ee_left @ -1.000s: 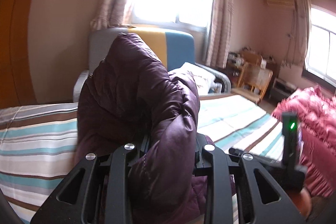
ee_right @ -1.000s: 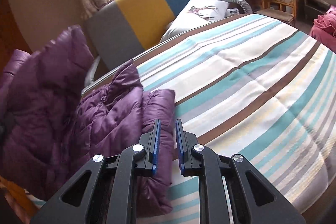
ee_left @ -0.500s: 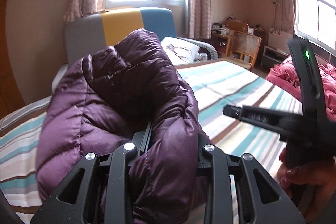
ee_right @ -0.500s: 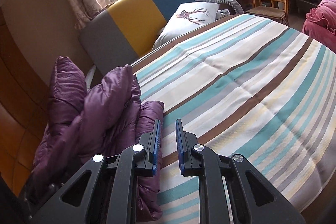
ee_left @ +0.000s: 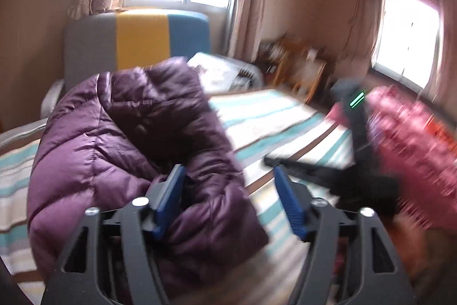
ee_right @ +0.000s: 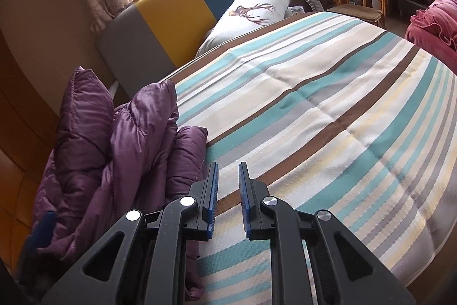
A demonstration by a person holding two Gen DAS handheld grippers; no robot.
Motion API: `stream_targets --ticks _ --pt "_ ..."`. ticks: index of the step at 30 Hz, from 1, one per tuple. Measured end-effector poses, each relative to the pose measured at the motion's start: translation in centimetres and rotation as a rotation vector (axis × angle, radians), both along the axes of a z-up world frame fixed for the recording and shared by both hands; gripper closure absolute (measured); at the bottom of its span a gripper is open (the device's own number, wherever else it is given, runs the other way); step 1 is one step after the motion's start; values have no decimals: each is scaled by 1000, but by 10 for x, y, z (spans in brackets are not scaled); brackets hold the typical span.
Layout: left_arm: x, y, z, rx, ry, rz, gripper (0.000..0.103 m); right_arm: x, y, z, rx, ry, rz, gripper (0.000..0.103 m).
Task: Fold large clothes
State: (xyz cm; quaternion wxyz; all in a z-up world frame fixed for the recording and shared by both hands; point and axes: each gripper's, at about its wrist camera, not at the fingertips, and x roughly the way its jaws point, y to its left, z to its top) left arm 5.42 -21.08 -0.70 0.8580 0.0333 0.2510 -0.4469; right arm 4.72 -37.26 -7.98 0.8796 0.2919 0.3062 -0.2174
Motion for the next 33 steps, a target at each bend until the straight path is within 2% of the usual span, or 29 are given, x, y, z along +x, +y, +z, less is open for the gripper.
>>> stream_targets --ticks 3,5,6,7,10,13,15,20,24,27,30,33 --pt "-6 26 19 -66 -41 20 32 1 1 -2 0 10 4 89" --pt "3 46 27 -92 -68 89 32 3 3 -3 -4 14 6 89" --pt "14 59 28 -101 -69 156 32 3 3 -2 -7 15 8 89" --pt "21 65 27 -105 -62 196 32 4 4 -2 -10 15 9 89" --pt "63 102 14 -100 0 412 33 5 6 0 -17 12 18 89" --pt "92 124 -4 -83 67 509 34 6 9 3 -25 9 23 89" --pt "101 125 -16 -60 102 494 38 6 11 3 -30 10 27 89" --pt "91 93 -24 23 23 406 39 6 13 1 -34 16 30 89" --pt "97 80 -35 61 61 371 40 6 14 1 -36 19 35 89" --pt "92 78 -38 99 34 365 40 7 18 6 -49 16 43 89" --pt "90 73 -38 122 20 357 40 3 24 24 -89 -27 36 89" --pt "87 75 -35 122 23 360 40 3 38 53 -119 -107 57 89"
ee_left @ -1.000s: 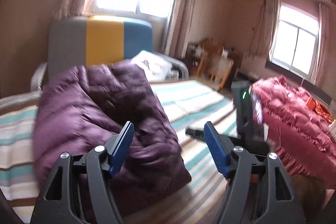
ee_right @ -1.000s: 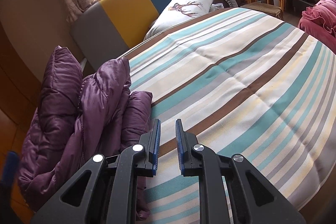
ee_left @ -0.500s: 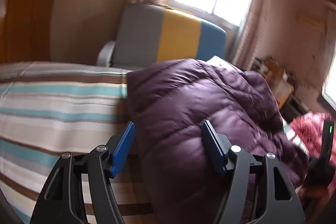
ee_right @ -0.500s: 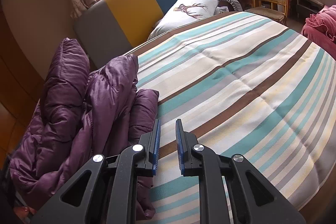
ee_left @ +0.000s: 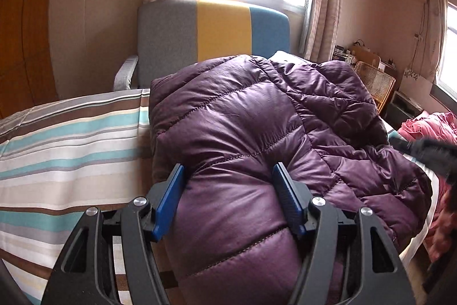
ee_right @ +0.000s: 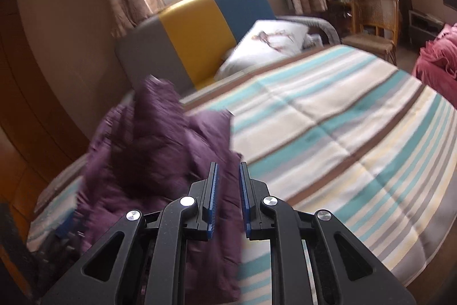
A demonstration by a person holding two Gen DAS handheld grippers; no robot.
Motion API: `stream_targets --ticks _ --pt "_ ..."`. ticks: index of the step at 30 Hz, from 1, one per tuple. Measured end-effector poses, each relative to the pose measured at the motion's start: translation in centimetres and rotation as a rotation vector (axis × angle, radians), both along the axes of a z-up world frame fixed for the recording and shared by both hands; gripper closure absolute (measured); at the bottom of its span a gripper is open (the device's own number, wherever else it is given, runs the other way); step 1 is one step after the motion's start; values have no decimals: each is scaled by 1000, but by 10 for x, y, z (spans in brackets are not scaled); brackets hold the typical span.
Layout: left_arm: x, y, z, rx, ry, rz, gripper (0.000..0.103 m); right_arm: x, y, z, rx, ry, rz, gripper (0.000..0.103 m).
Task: Fold large clothes
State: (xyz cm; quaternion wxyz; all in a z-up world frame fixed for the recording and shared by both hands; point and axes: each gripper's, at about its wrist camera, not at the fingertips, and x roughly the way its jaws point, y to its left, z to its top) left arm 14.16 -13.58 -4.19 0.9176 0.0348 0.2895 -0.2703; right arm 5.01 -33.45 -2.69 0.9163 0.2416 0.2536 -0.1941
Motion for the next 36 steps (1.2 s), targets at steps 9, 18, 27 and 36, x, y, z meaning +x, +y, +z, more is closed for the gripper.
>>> stream_targets --ticks 9,18,27,36 --pt "-4 -1 3 13 5 11 40 72 76 33 -134 -3 255 89" --pt "-6 -3 0 12 -7 -18 34 113 35 -17 -194 165 143 89" --pt "-14 -12 1 31 -27 -74 32 101 12 -55 -157 140 106 89" --pt "29 -3 43 -77 122 40 24 107 6 -55 -151 139 102 89"
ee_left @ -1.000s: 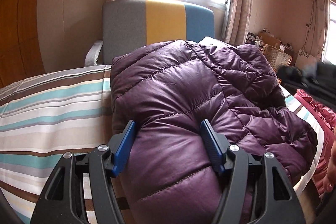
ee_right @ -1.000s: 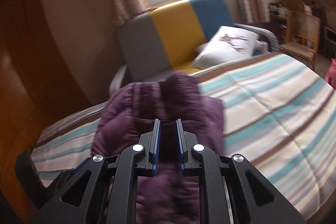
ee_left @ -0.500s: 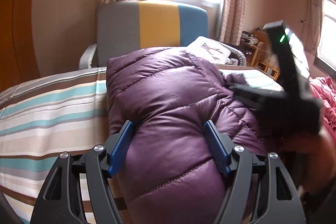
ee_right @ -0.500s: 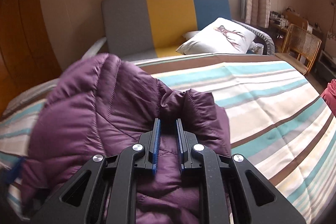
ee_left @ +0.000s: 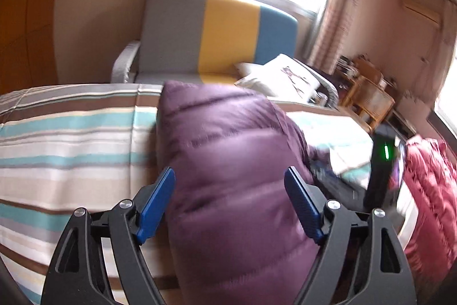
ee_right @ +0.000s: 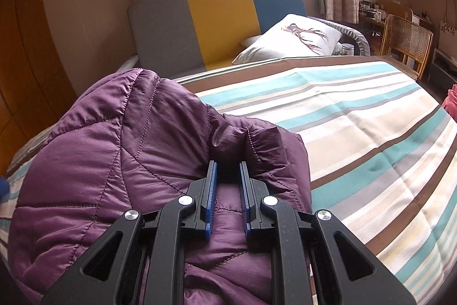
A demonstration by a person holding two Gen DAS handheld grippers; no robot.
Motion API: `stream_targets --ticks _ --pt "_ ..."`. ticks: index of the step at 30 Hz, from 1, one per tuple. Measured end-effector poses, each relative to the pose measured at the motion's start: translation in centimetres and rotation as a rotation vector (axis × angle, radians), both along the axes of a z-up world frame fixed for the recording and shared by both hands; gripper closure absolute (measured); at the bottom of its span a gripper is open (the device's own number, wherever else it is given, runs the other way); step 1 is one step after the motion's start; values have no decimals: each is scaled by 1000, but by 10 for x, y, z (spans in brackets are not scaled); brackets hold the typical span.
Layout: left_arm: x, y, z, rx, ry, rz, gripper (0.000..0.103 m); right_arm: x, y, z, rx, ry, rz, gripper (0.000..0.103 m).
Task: Fold large clothes
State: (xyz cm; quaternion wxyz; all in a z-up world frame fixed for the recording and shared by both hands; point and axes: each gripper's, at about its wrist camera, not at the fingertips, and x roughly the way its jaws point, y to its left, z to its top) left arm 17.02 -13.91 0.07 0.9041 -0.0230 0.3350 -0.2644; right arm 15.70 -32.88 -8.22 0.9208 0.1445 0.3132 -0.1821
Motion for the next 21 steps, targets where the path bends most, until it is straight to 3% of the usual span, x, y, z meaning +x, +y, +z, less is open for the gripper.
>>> stream_targets --ticks 7,9,12,17,21 --pt "40 -46 20 89 -17 64 10 -2 3 -1 0 -2 -2 89" --pt "54 -65 7 175 -27 69 10 -3 4 0 -5 -3 -2 89" --pt "80 -79 -28 274 97 54 10 -1 8 -1 -15 -1 0 89" --pt "96 -71 -59 220 133 58 8 7 13 -3 -36 21 -5 89" --pt "96 -73 -69 237 125 67 7 10 12 -7 -24 28 -4 89"
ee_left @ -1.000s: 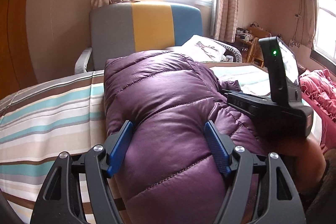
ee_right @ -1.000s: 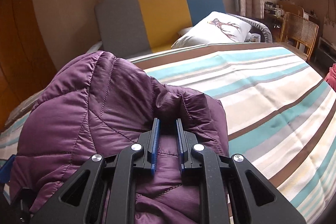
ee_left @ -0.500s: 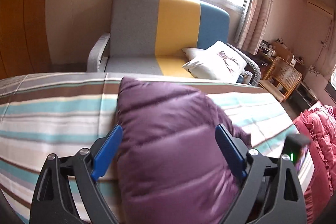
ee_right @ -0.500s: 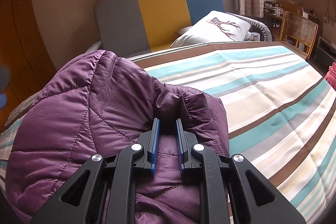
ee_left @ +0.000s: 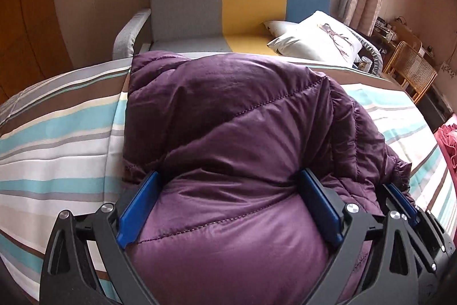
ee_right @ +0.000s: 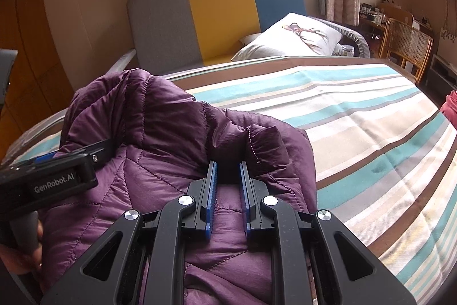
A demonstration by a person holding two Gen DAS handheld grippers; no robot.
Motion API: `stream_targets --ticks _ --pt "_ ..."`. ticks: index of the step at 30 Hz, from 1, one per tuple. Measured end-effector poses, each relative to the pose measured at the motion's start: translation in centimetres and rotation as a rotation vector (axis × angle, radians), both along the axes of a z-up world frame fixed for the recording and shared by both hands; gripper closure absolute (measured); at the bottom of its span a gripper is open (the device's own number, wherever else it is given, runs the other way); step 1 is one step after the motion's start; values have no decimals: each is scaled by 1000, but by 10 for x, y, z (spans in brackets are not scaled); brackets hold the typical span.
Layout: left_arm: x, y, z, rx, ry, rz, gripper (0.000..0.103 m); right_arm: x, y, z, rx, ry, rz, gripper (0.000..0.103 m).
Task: Fold large clothes
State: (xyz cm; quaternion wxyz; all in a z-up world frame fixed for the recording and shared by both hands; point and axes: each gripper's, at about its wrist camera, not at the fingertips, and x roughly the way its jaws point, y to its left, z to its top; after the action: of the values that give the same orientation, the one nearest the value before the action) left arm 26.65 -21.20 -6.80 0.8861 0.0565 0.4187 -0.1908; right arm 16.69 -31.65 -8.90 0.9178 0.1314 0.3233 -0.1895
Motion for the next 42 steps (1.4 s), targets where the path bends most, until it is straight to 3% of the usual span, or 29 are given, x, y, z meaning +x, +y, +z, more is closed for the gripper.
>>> stream_targets --ticks 7,9,12,17,19,22,24,26,29,37,42 --pt "-12 6 9 -21 -20 0 2 -1 -3 7 13 14 37 89" --pt "-19 18 18 -57 2 -10 2 -4 -4 19 13 29 64 84" --pt "-25 33 32 -108 -6 1 2 -16 -4 51 39 -62 75 72" --pt "-8 26 58 -89 -56 57 2 10 2 81 36 -94 134 72" --pt "2 17 61 -77 -53 65 2 31 0 78 43 -69 147 72" --pt "19 0 56 14 -70 65 3 54 -7 62 50 -15 141 72" --pt "34 -7 42 48 -14 46 3 63 -15 47 102 13 127 72" --pt "46 -7 26 36 61 42 2 66 -22 32 123 38 100 72" --pt "51 -6 15 -4 78 40 2 68 -25 19 120 56 92 72" --pt "47 -17 -7 16 54 28 2 72 -25 -3 112 60 38 72" --pt "42 -13 -5 13 38 21 2 71 -23 -2 100 58 40 72"
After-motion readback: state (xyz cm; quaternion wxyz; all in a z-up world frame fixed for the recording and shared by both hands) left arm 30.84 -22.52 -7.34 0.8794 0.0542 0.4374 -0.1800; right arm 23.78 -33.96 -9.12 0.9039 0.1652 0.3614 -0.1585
